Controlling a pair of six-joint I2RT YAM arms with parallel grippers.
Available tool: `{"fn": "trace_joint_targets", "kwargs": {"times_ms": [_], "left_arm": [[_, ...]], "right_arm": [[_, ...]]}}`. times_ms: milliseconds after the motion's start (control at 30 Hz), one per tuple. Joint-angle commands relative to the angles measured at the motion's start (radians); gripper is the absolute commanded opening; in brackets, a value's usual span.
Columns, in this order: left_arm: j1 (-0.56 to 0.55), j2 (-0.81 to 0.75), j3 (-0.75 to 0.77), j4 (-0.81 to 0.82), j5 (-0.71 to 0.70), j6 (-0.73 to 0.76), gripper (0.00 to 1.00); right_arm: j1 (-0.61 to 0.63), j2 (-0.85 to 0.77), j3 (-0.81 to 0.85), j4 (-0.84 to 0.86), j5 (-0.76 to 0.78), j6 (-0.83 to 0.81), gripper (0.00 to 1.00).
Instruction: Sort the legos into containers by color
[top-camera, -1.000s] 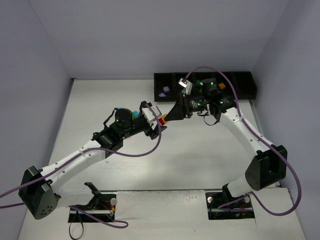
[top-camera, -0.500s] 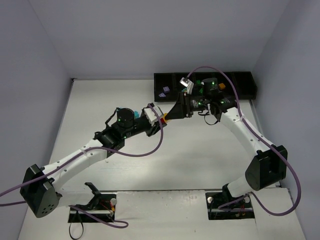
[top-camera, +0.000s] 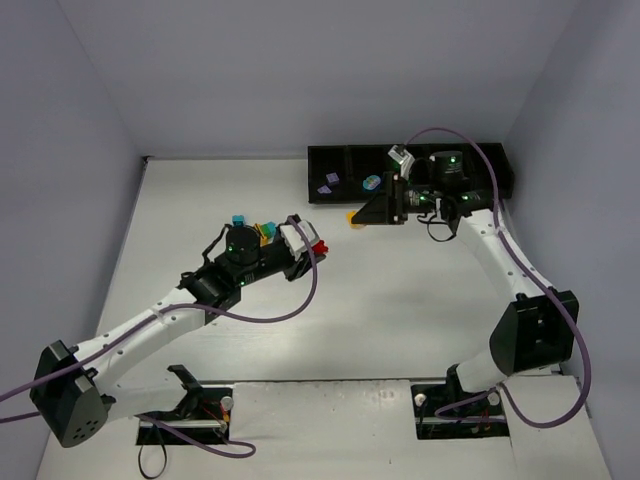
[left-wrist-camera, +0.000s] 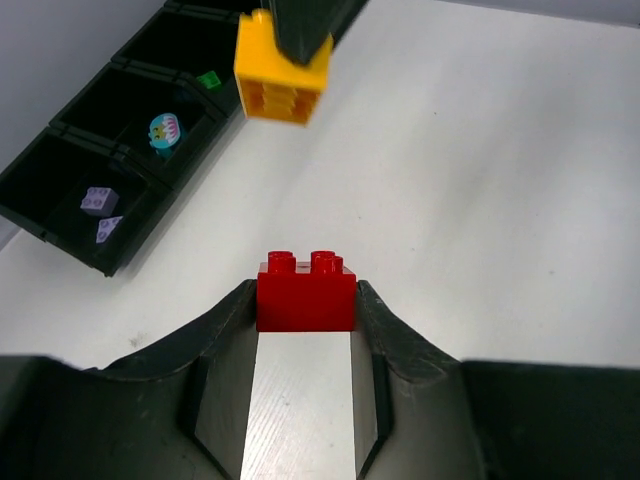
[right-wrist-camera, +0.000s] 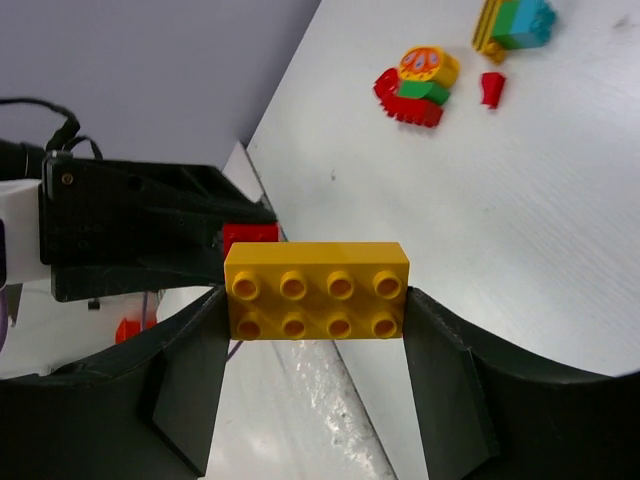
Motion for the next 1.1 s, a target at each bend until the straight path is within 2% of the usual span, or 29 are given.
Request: {"fn": "trace_joint_targets", "kwargs": {"times_ms": [0, 100, 133, 200, 233, 333, 467, 533, 700, 800, 900, 933, 1067], "left_arm": [[0.005, -0.039, -0.006, 0.044, -0.011, 0.004, 0.0], [0.005, -0.049, -0.034, 0.054, -0.017, -0.017, 0.0], [0.005, -0.056, -0.043, 0.06, -0.022, -0.029, 0.0], [0.005, -0.065, -0.068, 0.07, -0.028, -0.057, 0.0], [0.005, -0.078, -0.074, 0.07, -0.035, -0.066, 0.0], [0.005, -0.115, -0.098, 0.048, -0.055, -0.089, 0.0], [0.005, -0.161, -0.124, 0.02, -0.069, -0.118, 0.0], [0.005, -0.181, -0.138, 0.006, -0.08, -0.129, 0.0], [0.005, -0.204, -0.154, -0.009, -0.08, -0.14, 0.0], [0.005, -0.207, -0.154, -0.017, -0.075, -0.141, 0.0], [0.005, -0.202, -0.148, -0.018, -0.072, -0.135, 0.0], [0.005, -0.199, -0.146, -0.018, -0.072, -0.129, 0.0], [0.005, -0.176, -0.131, -0.009, -0.063, -0.095, 0.0]], "right_arm": [[-0.079, 0.019, 0.049, 0.038, -0.008, -0.006, 0.0], [-0.177, 0.059, 0.102, 0.026, 0.194, -0.012, 0.0], [-0.196, 0.075, 0.122, 0.018, 0.38, -0.009, 0.0], [-0.216, 0.125, 0.183, 0.01, 0.6, -0.008, 0.0], [-0.216, 0.145, 0.2, 0.012, 0.826, -0.008, 0.0], [-0.25, 0.255, 0.295, 0.016, 1.14, 0.014, 0.0], [-0.276, 0.462, 0.452, 0.015, 1.32, 0.035, 0.0], [-0.285, 0.519, 0.545, 0.016, 1.356, 0.04, 0.0], [-0.299, 0.697, 0.72, 0.01, 1.419, 0.04, 0.08], [-0.31, 0.766, 0.806, 0.01, 1.413, 0.049, 0.28], [-0.316, 0.819, 0.889, 0.01, 1.364, 0.025, 0.42], [-0.316, 0.825, 0.906, 0.01, 1.342, 0.016, 0.52], [-0.316, 0.794, 0.92, 0.021, 1.261, -0.027, 0.69]]}}
